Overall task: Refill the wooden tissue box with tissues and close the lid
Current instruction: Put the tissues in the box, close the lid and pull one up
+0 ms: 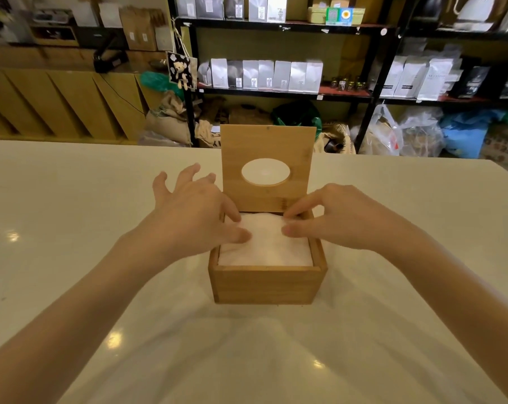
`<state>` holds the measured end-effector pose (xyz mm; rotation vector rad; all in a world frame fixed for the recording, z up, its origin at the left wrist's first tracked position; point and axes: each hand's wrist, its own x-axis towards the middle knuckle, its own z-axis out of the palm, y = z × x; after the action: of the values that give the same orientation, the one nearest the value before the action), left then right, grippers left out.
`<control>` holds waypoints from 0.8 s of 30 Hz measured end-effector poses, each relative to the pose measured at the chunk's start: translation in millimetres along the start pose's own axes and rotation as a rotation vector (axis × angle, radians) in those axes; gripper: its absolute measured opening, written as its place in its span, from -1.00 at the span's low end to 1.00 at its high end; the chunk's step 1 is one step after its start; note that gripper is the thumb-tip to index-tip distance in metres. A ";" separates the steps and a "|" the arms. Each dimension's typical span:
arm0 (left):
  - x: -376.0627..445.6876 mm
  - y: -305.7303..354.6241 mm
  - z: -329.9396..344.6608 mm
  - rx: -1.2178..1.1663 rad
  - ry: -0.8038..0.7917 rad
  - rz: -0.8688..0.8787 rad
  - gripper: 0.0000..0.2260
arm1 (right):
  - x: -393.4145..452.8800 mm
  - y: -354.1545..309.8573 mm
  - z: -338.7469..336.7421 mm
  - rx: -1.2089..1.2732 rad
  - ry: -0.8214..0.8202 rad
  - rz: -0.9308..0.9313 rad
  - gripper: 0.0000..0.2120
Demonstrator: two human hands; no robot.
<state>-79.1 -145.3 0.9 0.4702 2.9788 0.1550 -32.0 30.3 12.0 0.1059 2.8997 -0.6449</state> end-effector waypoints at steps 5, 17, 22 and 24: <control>9.9 2.8 9.7 -0.058 0.034 -0.025 -0.70 | 11.6 -0.5 19.2 0.139 0.098 -0.008 -0.78; 11.4 5.8 20.6 0.039 0.023 -0.025 -0.63 | 12.3 -2.7 34.0 -0.184 0.107 0.062 -0.55; 9.8 4.2 20.8 0.003 0.043 0.002 -0.65 | 12.6 -0.5 33.3 -0.156 0.092 0.040 -0.57; 6.5 -0.3 22.0 -0.089 0.072 0.013 -0.66 | 8.7 4.0 30.3 -0.070 0.094 0.032 -0.58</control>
<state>-82.3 -141.8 -21.6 0.4837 3.0232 0.3101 -35.6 21.3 -18.3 0.1778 3.0003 -0.5470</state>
